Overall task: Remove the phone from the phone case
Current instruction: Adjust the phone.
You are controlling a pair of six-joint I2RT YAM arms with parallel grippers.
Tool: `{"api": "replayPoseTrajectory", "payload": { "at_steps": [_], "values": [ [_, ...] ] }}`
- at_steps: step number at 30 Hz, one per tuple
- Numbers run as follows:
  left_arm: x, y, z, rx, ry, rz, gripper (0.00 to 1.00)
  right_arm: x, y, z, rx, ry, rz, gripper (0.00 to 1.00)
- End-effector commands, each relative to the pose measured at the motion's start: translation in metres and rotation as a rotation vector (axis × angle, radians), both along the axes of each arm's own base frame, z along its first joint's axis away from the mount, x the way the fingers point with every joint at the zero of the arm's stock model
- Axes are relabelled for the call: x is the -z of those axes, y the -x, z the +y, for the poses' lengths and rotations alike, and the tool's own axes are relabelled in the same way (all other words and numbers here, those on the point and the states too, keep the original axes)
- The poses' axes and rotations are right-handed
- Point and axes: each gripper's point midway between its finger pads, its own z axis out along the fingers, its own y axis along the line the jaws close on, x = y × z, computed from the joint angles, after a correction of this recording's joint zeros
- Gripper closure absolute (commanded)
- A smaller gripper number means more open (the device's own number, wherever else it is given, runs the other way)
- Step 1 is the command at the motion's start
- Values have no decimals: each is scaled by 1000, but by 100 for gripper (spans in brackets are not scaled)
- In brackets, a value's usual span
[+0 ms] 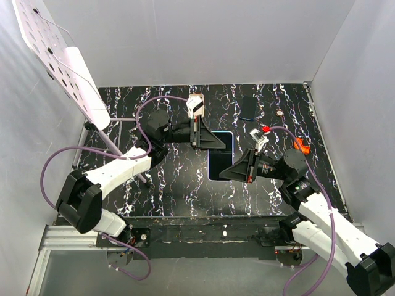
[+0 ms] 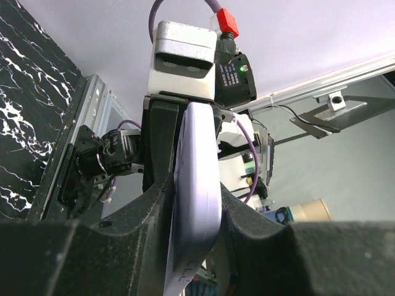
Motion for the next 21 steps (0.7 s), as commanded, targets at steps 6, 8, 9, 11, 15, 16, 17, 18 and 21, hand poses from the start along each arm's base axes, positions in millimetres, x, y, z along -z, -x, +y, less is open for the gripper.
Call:
{"api": "replayPoseTrajectory", "payload": {
  "at_steps": [6,8,9,11,15,16,17,18,21],
  "values": [
    [-24,13,-6,25,28,-84,78,-41,-1,-2,29,-113,-88,99],
    [-25,13,-7,25,20,-95,87,-39,-1,-2,26,-102,-83,99],
    [-24,11,-7,19,9,-96,91,-37,-1,-2,27,-91,-87,99],
    [-26,12,-7,23,-4,-112,100,-31,-2,-3,37,-45,-89,97],
    [-34,18,-2,36,7,-159,100,-19,2,-9,38,75,-131,83],
    [-34,19,-1,45,8,-163,100,-17,5,-10,23,90,-144,78],
    [-36,21,-1,57,10,-164,100,-17,9,-11,7,94,-168,73],
    [-38,23,0,71,17,-171,100,-16,14,-11,-19,95,-180,70],
    [-45,27,1,100,37,-175,100,-17,22,-11,-74,87,-212,68]
  ]
}}
